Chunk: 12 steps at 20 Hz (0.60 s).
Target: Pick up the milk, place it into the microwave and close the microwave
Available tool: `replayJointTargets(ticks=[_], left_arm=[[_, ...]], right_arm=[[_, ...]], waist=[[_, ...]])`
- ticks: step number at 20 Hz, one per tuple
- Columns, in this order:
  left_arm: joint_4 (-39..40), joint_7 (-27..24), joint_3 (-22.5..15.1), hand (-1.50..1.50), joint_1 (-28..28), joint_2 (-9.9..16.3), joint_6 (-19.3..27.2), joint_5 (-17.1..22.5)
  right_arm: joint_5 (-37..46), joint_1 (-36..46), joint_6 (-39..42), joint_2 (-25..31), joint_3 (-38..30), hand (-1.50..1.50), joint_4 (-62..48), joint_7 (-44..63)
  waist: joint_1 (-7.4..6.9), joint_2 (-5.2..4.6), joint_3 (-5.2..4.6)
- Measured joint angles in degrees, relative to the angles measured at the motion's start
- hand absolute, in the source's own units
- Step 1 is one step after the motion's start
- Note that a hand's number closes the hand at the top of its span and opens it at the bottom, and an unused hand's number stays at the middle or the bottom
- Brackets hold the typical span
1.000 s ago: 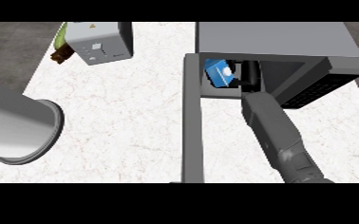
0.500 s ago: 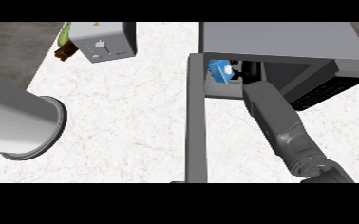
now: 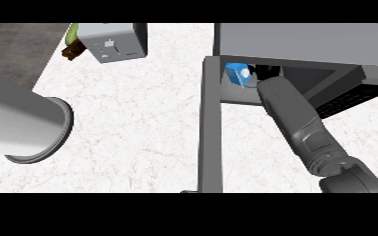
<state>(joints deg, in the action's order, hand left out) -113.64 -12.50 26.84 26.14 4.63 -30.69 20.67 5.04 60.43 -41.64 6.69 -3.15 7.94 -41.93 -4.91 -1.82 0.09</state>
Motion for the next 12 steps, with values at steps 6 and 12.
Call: replayJointTargets(ticks=[6, 12], left_arm=[[1.2, 0.1, -0.5, -1.5, -2.0, 0.2, 0.3, -1.1], [2.5, 0.3, -0.7, -1.5, -3.0, 0.8, -0.1, -1.2]], right_arm=[[-1.1, -0.2, -1.8, 2.1, -2.2, 1.5, -0.8, 0.1], [-1.3, -0.5, -2.6, 4.7, -3.2, 1.5, -2.3, 0.7]], waist=[[-0.6, -0.66, 0.08], [-1.32, -1.12, 0.13]])
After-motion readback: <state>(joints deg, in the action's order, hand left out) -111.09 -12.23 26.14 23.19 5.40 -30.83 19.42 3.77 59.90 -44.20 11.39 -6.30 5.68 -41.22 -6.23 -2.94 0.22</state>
